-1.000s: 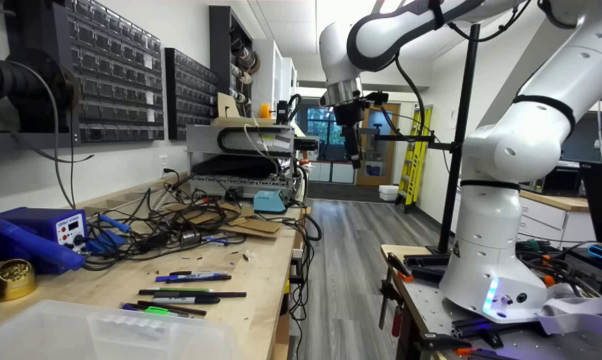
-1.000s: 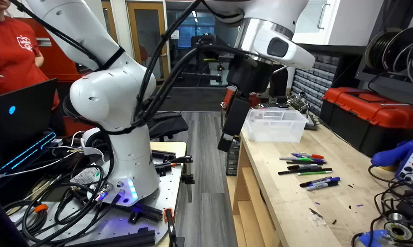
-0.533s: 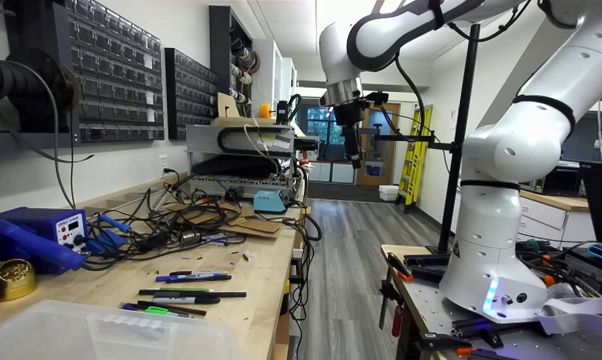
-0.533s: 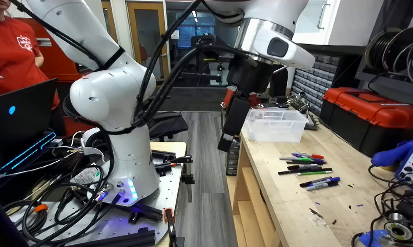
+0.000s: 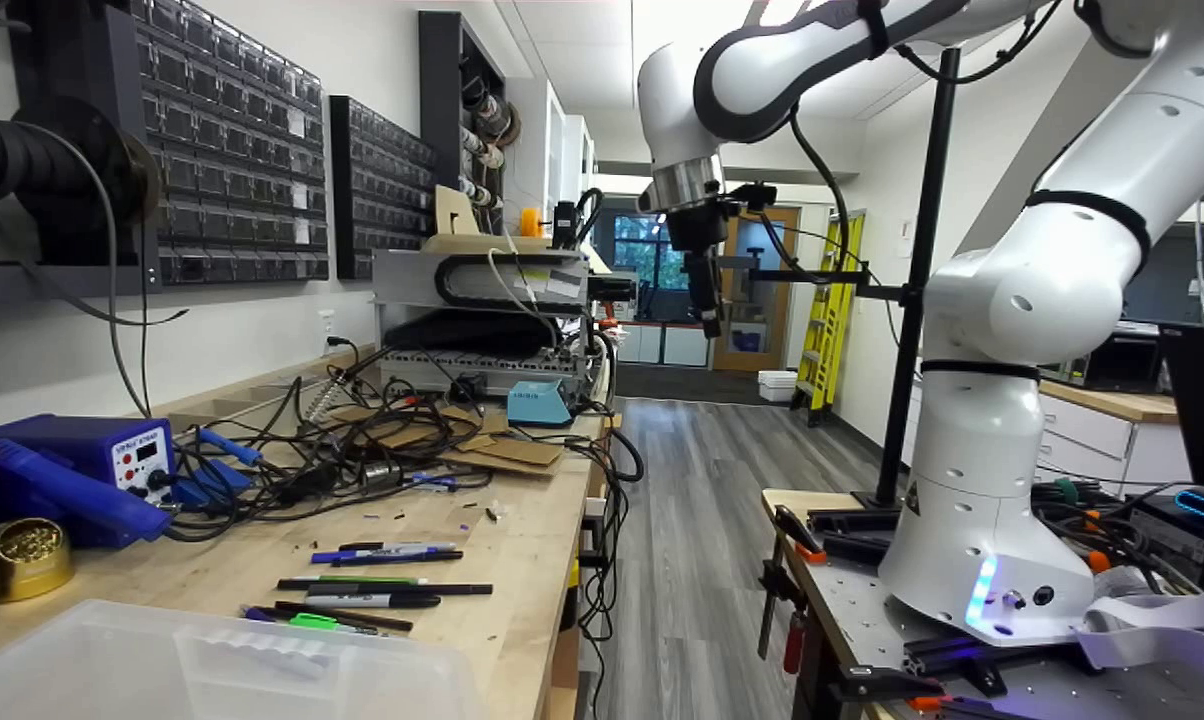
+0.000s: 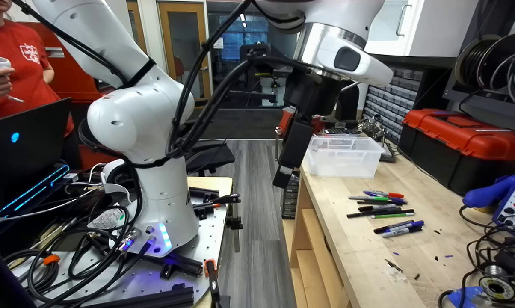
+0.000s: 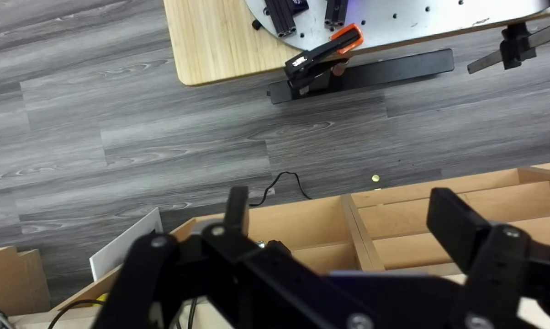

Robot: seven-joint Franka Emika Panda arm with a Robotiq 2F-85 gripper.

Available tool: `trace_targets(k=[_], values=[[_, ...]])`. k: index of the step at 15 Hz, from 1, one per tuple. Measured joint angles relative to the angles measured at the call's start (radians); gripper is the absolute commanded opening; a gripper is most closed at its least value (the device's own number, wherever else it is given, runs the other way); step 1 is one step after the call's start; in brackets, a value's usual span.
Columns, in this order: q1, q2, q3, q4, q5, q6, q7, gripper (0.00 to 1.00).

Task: Put a pen inside the container

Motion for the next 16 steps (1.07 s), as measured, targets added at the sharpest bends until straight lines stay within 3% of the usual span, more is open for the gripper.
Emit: trace_targets(k=[5, 16], values=[[0.052, 0.020, 0.014, -0.002, 0.059, 0.058, 0.004, 1.00], [0.162, 0.235, 0.132, 0.012, 0.210, 0.379, 0.111, 1.00]])
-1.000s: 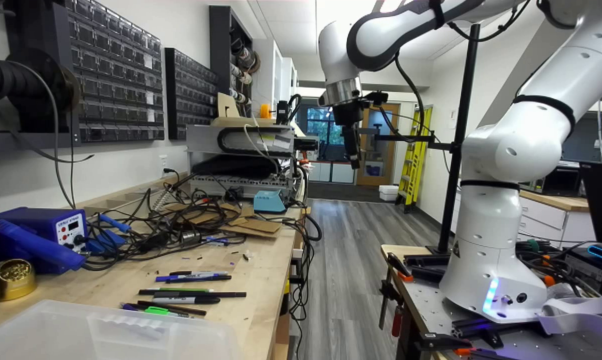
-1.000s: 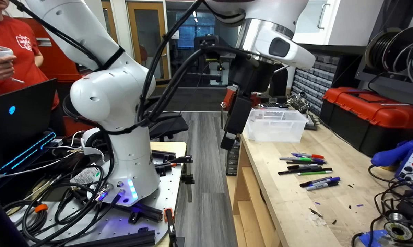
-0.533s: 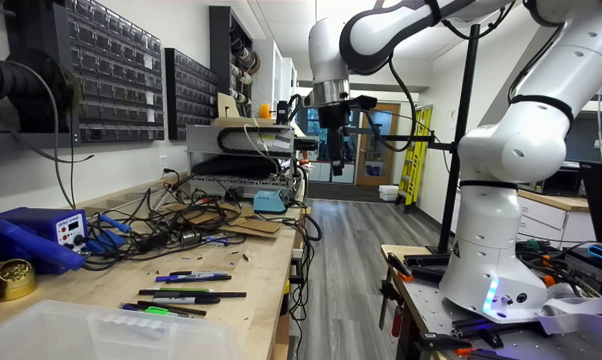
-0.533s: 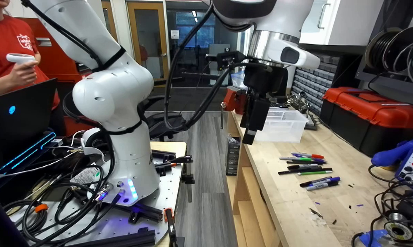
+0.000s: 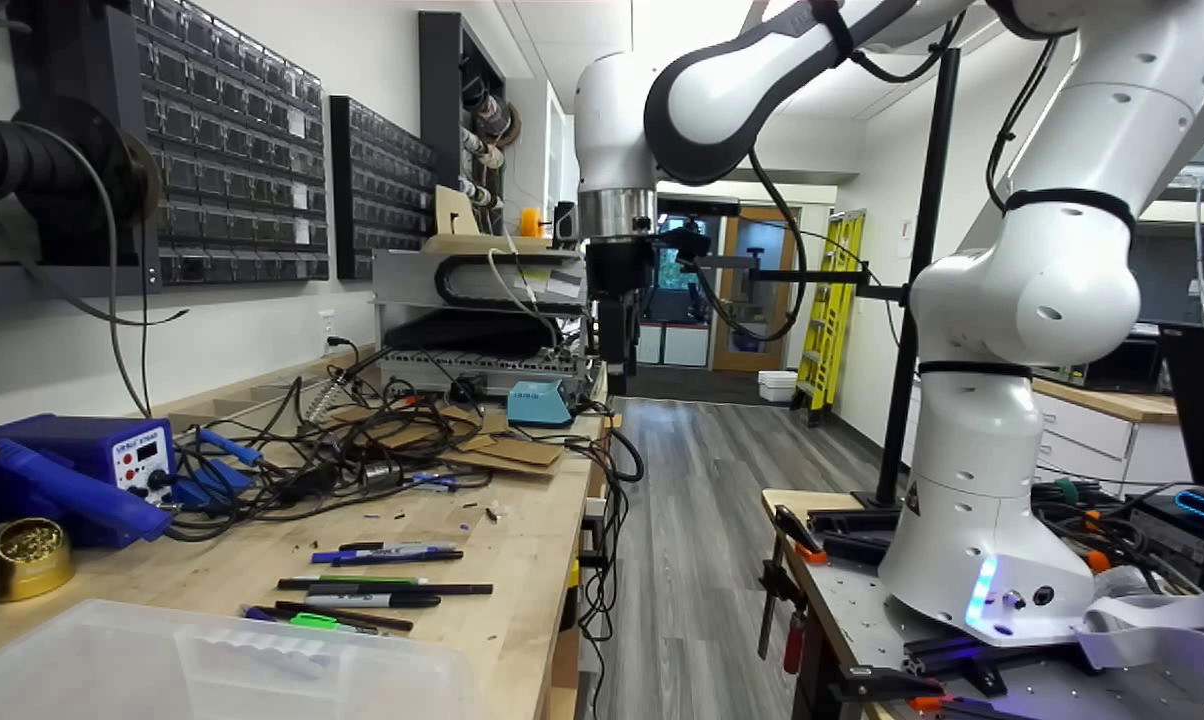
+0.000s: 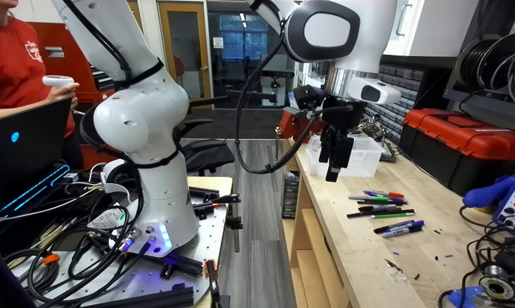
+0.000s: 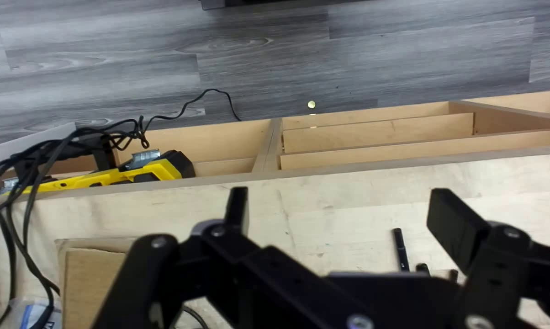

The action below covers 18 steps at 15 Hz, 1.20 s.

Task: Put a pen inside the container

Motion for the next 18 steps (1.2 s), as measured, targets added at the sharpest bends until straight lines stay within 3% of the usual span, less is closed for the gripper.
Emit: trace_targets(k=[6, 18], values=[[0.045, 0.108, 0.065, 0.060, 0.008, 0.083, 0.051, 1.00], [0.047, 0.120, 0.068, 0.069, 0.003, 0.094, 0.053, 1.00]])
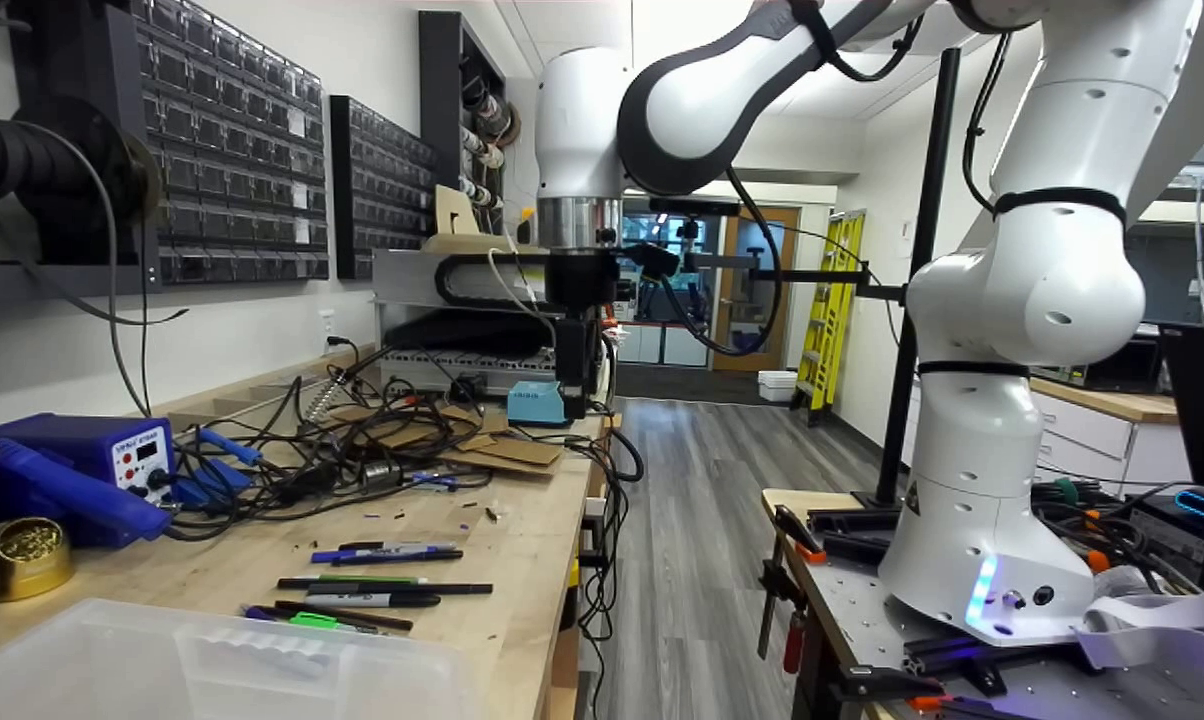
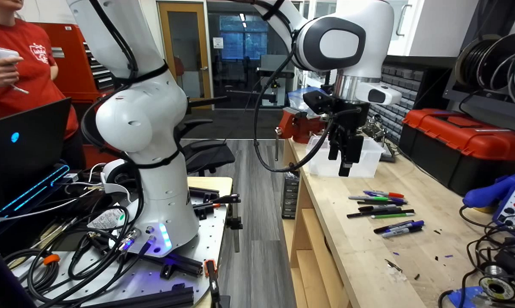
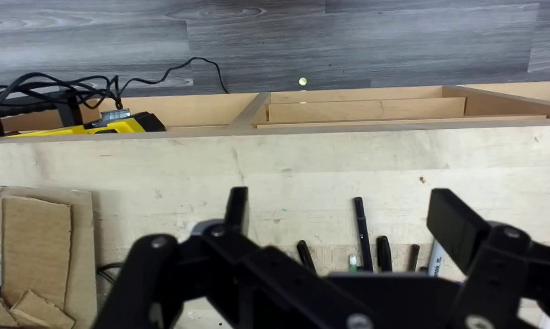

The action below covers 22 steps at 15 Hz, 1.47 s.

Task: Put a pen inside the container

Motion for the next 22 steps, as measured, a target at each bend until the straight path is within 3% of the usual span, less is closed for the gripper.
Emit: trace_targets(k=[9, 22], values=[[0.022, 0.122, 0.051, 0.026, -0.016, 0.179, 0.070, 1.00], [0.073, 0.472, 0.045, 0.223, -0.043, 0.351, 0.072, 1.00]])
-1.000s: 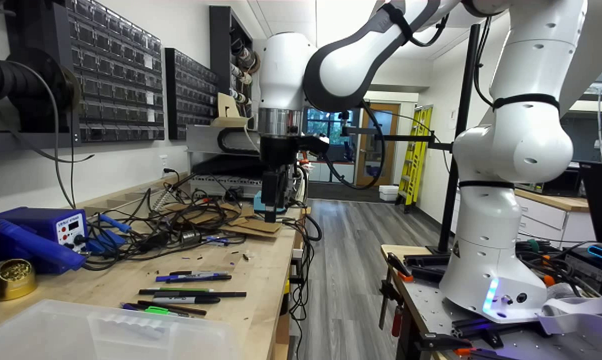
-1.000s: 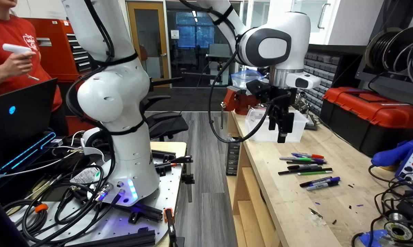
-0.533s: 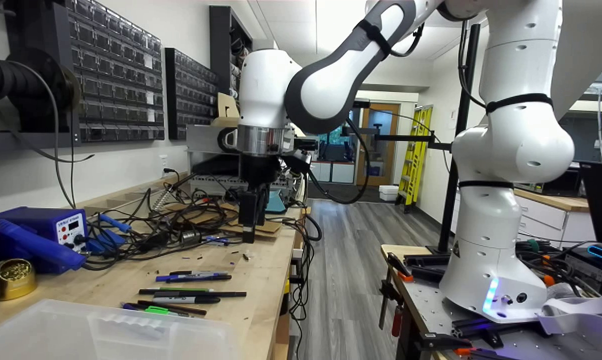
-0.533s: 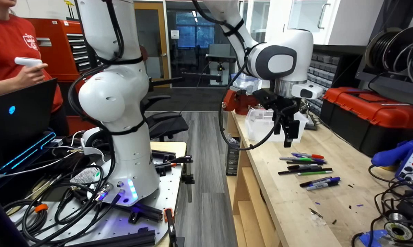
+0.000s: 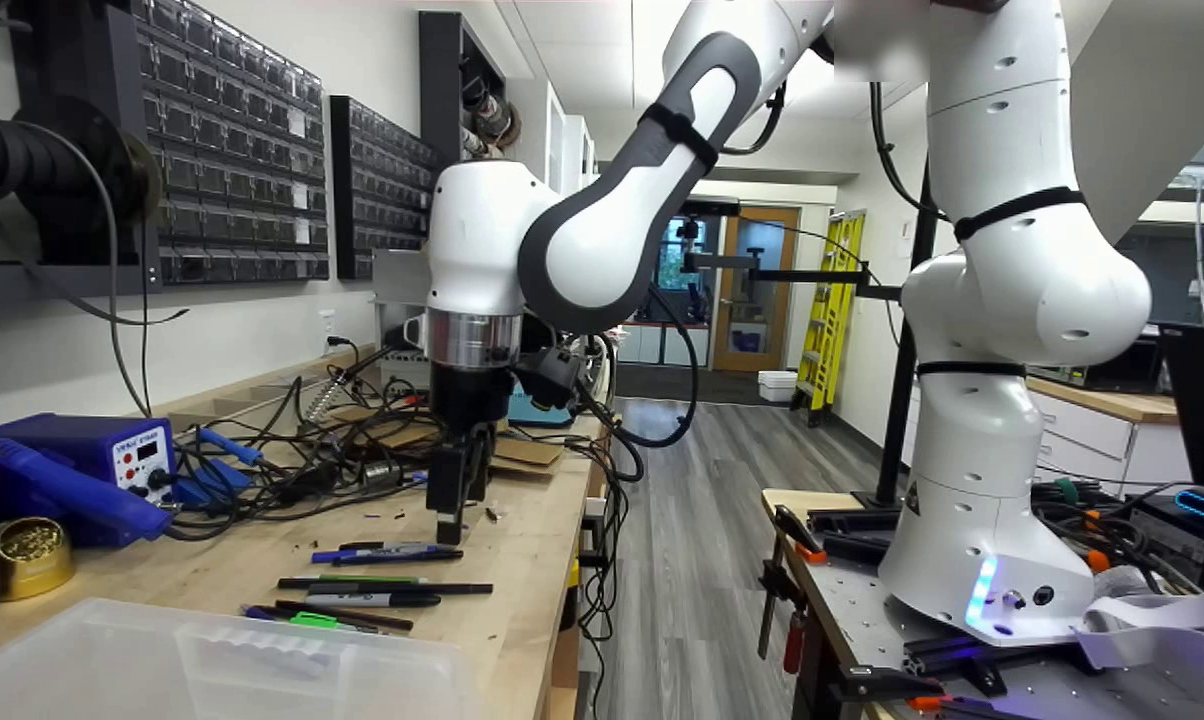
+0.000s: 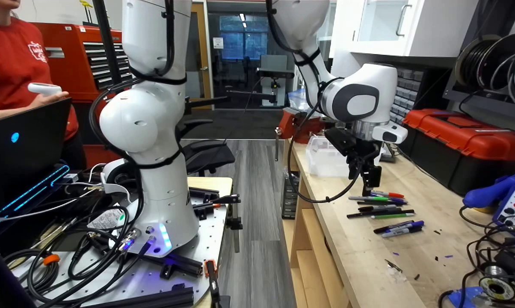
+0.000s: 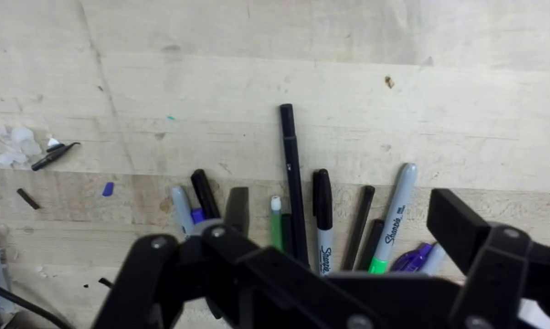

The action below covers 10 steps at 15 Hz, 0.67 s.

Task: Put a pen inside the container

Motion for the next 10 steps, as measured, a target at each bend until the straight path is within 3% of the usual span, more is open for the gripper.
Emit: trace_targets(k=[10], values=[[0.029, 0.170, -0.039, 0.133, -0.035, 0.002, -0.020, 1.00]])
